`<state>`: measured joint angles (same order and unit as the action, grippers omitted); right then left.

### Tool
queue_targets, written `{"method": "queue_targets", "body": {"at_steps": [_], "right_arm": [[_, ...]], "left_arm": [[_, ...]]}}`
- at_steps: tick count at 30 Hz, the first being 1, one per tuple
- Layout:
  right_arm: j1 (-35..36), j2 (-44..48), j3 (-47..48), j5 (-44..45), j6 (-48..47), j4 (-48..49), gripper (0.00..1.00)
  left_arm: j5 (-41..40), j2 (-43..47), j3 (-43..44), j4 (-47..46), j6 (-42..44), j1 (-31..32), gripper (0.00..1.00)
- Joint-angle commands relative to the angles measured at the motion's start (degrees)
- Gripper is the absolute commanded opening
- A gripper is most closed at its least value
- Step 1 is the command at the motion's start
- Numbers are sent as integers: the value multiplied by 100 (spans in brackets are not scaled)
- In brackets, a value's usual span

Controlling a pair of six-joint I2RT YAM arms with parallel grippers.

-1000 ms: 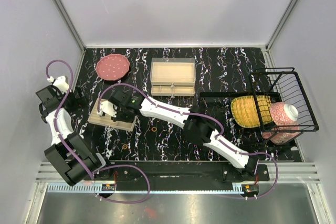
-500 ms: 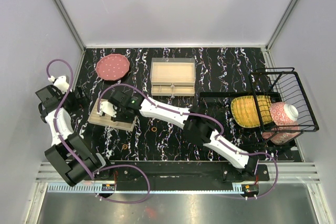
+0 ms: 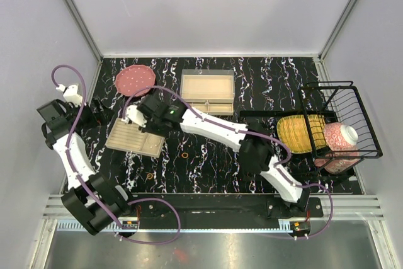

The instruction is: Organize the mixed jewelry

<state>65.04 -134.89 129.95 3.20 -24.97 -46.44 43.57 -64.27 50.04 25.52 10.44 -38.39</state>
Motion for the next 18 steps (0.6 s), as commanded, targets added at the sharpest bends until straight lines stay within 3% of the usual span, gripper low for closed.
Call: {"method": "queue_targets", "body": {"at_steps": [1,7,14,18], "right_arm": [[-499,902,-689,181,291,178,34],[-1071,2201,-2288,102,528,468,34],[-1695,3617,-4186,-144,599,995,32],[-1845,4277,-5056,-232,590,1268,33]], "left_arm": [[618,231,348,40,-95,59,99],[12,266,445,480,529,1025,97],[-1401,161,489,524,530,3245,98],[-2115,-338,577,524,433,4382,97]]}}
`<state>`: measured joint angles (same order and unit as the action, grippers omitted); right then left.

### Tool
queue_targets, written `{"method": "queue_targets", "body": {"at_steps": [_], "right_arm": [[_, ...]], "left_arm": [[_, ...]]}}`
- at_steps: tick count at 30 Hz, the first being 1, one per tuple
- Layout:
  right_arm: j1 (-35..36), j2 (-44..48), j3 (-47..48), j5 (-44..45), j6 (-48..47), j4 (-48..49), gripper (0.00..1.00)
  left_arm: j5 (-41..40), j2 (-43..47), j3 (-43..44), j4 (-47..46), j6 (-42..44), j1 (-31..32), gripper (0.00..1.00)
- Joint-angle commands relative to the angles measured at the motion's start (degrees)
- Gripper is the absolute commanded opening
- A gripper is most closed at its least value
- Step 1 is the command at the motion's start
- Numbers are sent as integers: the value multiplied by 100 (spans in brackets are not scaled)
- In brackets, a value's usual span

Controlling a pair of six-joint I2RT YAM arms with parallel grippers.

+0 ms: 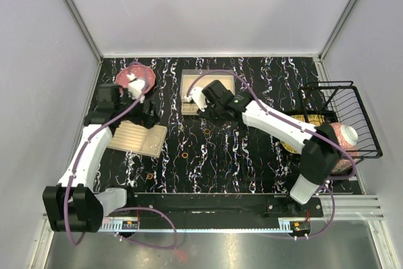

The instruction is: Organize the mixed jewelry

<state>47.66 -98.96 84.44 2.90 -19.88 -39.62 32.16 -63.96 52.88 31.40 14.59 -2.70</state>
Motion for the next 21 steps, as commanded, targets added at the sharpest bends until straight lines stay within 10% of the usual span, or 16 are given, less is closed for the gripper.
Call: {"method": "queue_targets", "body": {"at_steps": [1,21], "right_arm": [[-143,894,-604,-219,37,621,33],[-688,1713,-1835,-817,-104,1527,28]], "left_arm": [[-1106,-493,336,-72,-26,989,97],[-2319,-2744,864,-889,-70,2467,76]]}}
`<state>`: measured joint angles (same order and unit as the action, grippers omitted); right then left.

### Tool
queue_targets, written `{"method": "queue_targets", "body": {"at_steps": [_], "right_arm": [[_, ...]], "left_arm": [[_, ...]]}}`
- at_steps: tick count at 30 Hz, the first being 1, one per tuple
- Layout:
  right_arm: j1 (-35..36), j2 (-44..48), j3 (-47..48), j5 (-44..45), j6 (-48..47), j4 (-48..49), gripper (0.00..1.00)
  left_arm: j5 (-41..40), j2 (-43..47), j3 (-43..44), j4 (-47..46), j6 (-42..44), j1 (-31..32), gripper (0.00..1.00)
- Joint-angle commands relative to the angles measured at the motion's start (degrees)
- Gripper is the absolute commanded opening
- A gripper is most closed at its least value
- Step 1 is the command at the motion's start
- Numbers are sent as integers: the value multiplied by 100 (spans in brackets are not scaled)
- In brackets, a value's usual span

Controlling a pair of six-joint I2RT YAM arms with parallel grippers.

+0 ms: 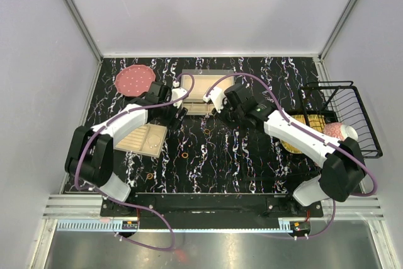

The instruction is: Organize the mixed jewelry

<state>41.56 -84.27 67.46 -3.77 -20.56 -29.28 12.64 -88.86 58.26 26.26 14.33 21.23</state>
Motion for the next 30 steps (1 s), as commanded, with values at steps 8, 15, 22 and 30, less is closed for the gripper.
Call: {"method": "queue_targets", "body": {"at_steps": [8,15,22,30], "right_arm": [[-148,359,-374,-229,-36,765,26],[-175,394,-444,-291,-36,809,25],[-192,394,-471,-317,-36,810,24],[-210,350,-488,-326,-36,827,23]], "left_arm": [[-666,-781,555,-517,-79,232,65],[-842,-1019,696,-526,-123,390,58],[-974,-1195,704,-534,-114,478,51],[-1115,-1327,669,-569,-123,557,42]]}}
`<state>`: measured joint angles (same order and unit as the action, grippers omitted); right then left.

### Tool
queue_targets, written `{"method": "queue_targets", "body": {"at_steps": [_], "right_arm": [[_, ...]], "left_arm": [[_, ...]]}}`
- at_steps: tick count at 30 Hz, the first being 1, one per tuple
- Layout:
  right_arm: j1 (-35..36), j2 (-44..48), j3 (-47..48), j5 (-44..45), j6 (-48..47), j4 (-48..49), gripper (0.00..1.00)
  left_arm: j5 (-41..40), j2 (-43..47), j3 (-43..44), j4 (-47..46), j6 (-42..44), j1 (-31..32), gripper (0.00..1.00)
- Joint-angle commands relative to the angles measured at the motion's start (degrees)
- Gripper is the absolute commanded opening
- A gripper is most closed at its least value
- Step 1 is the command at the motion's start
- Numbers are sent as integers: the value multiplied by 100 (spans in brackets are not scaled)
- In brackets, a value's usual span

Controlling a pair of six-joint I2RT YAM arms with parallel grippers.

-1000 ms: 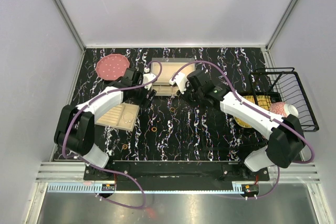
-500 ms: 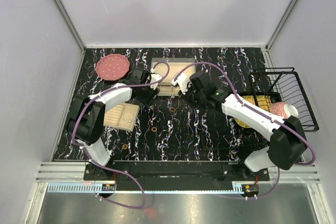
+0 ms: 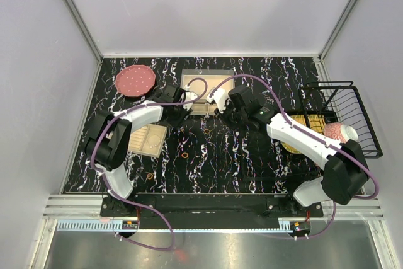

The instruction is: Organize the mixed jewelry

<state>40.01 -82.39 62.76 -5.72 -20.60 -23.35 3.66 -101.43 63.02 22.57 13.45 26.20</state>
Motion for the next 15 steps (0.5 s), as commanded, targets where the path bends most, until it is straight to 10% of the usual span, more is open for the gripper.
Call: {"method": "queue_targets", "body": {"at_steps": [1,15], "right_arm": [[-63,162,-18,-132,-32,235,23],[-90,171,-71,-158,-23,244,22]], "left_arm": [[-199,-79,193,-200,-53,61,42],[-296,-237,245,-148,-45,175,38]]}}
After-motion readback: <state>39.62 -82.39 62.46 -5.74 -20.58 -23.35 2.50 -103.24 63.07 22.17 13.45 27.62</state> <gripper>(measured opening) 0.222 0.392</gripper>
